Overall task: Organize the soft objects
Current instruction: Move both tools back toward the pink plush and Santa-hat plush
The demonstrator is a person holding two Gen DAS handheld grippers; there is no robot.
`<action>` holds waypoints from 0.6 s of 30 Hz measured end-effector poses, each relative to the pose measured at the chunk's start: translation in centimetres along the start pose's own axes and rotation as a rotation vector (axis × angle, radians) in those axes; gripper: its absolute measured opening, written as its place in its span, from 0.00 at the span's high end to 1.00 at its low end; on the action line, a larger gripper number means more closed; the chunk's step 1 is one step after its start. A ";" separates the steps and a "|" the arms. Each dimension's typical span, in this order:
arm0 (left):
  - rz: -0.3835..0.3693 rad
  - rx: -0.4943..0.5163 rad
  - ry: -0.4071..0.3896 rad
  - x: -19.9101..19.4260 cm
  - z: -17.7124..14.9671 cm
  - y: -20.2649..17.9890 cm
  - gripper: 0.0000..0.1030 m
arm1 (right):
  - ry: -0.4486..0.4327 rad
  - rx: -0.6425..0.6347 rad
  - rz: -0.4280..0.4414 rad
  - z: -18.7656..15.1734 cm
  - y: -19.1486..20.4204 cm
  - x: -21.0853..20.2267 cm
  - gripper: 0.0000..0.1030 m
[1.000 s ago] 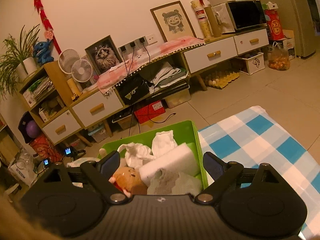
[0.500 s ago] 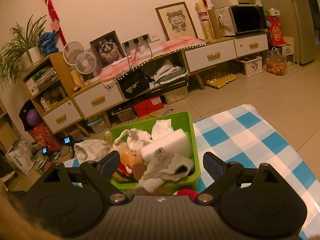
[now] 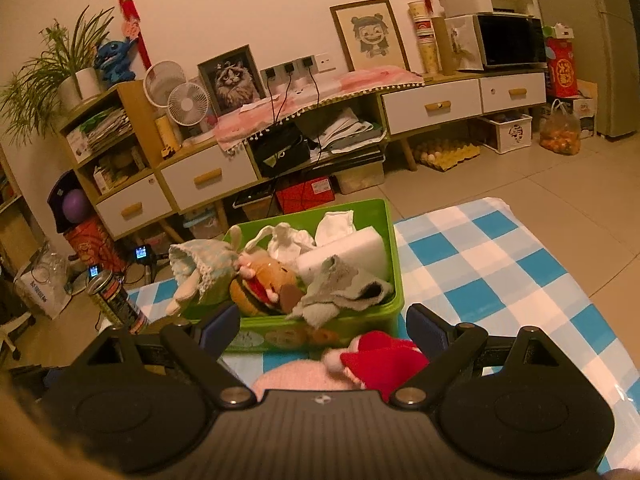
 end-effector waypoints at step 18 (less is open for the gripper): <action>0.021 0.004 -0.005 0.9 -5.5 2.7 0.05 | 0.036 -0.109 -0.016 -4.7 -0.3 -1.7 0.57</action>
Point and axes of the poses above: each gripper's, at about its wrist camera, not at the fingertips, and x roughly the way its jaws point, y to its left, z to its top, the point moved 1 cm from there along x, roughly the way its jaws point, and after that the axes turned 13 degrees about y, right-handed, at the moved point
